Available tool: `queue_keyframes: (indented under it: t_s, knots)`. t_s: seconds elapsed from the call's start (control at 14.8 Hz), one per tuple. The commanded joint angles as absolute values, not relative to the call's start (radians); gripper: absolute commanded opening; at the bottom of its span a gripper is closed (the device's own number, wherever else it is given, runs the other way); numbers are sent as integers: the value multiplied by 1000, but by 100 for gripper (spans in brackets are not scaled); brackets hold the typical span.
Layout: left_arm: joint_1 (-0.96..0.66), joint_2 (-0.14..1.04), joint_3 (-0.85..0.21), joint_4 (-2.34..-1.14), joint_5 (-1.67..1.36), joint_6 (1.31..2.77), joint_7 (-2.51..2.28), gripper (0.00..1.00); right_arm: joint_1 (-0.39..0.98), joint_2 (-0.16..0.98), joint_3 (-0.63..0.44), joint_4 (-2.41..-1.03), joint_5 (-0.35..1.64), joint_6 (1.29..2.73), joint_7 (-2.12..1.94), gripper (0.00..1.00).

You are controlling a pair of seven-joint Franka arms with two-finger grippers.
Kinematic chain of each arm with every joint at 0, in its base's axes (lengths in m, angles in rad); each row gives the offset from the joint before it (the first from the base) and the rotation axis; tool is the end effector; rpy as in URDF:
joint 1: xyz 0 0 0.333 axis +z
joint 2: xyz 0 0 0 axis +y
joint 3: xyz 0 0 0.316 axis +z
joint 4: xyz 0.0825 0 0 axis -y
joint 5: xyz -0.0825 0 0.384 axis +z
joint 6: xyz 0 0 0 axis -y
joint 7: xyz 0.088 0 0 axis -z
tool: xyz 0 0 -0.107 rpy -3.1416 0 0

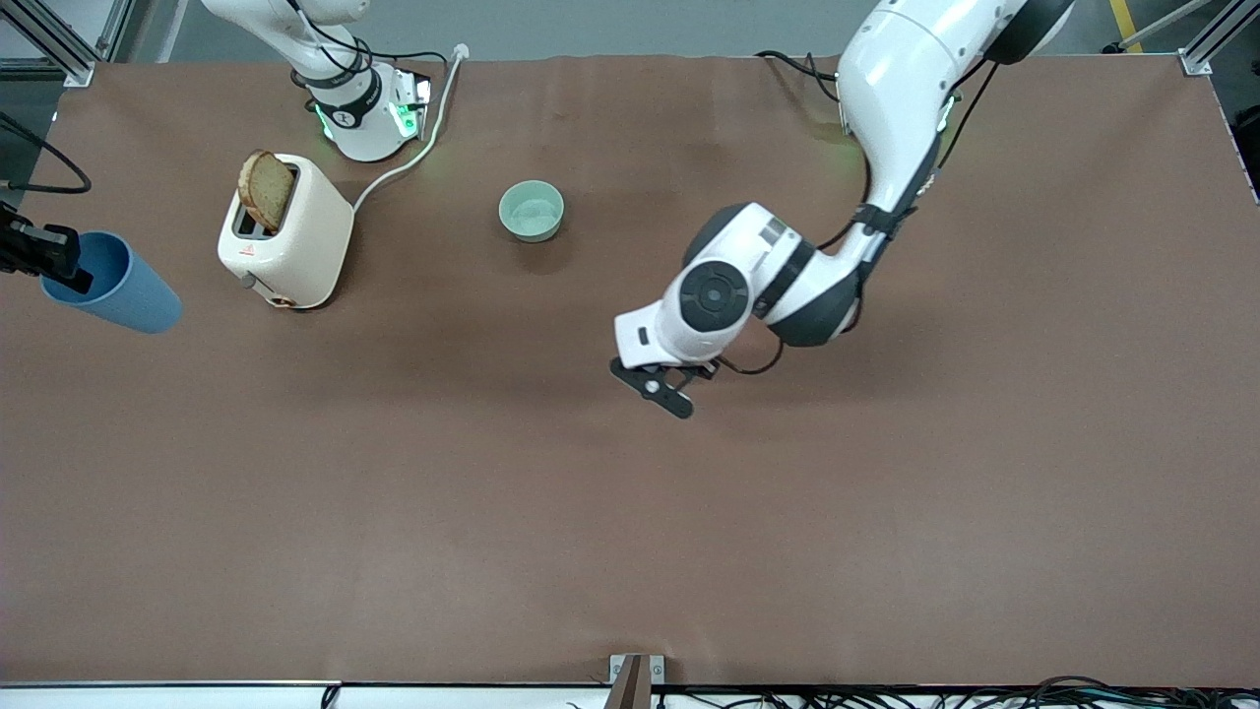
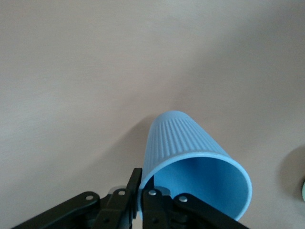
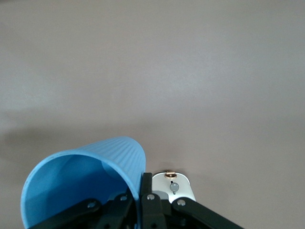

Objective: Stack blue cups with both arms
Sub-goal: 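Carry the blue cup to the table center with the left gripper and release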

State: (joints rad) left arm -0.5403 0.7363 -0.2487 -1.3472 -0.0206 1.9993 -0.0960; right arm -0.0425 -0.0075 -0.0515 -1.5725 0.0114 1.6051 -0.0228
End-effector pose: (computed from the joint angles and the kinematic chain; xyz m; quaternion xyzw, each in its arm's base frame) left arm 0.5389 -0.4893 0.2933 0.9467 -0.3068 -0.0685 0.0706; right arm 0.5535 -0.0511 0.6309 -0.9991 0.0357 -0.0204 0.0047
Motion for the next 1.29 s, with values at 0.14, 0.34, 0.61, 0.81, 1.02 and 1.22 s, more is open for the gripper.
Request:
queue_keyframes:
  t_s: [0.14,0.34,0.61,0.81,1.02,1.22]
  knots:
    - [-587,779,-242,-1330,-14,2019,-95,1,-49,-6,-49,-1566,2,1588,-15,4]
    - [-591,796,-241,-1330,-9,2019,-94,3,-51,-6,-49,-1566,2,1588,-15,4]
    - [-592,811,-238,-1330,-9,2019,-95,26,-58,-5,-49,-1566,3,1588,-17,4]
    - [-592,810,-238,-1330,-11,2019,-95,44,-58,-5,-49,-1566,5,1589,-17,4]
    - [-584,773,-241,-1325,-14,2013,-92,100,-52,-5,-49,-1566,5,1589,-17,4]
    - [-566,709,-241,-1324,-21,2002,-92,100,-23,-6,-41,-1566,14,1598,-6,4]
